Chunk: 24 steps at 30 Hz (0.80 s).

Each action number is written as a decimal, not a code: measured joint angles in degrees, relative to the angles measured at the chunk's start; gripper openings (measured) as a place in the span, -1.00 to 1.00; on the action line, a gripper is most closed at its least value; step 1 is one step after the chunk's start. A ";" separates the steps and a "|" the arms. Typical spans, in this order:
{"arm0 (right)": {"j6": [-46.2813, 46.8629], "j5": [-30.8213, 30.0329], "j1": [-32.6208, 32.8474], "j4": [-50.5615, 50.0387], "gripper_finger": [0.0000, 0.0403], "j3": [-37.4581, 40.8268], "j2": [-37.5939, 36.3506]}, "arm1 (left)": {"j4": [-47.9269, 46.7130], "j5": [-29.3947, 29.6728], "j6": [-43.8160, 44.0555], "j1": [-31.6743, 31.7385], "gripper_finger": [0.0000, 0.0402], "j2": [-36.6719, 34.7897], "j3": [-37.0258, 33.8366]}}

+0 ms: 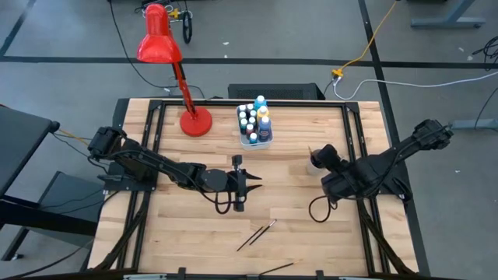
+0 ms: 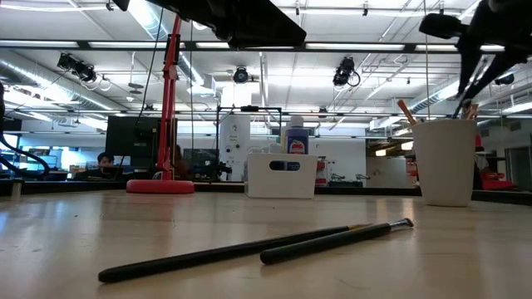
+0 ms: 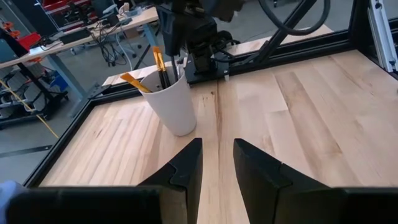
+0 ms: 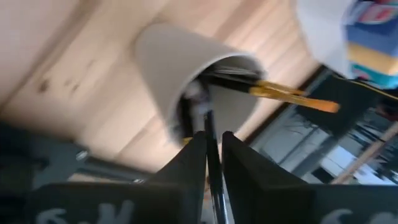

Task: Pick & Place Paint Supplies
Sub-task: Put the silver paint brush into the gray cup, then put the gold paint brush into the gray cup

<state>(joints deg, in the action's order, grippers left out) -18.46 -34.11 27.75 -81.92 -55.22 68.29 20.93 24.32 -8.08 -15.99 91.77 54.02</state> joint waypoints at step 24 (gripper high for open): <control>1.57 9.94 3.95 55.32 -0.64 0.00 0.00 | -0.02 -0.02 7.51 0.00 -0.51 0.02 0.00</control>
<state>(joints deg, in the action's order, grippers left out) -16.89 -24.17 31.70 -26.60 -55.22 68.29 20.91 24.29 -0.57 -15.99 91.79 54.02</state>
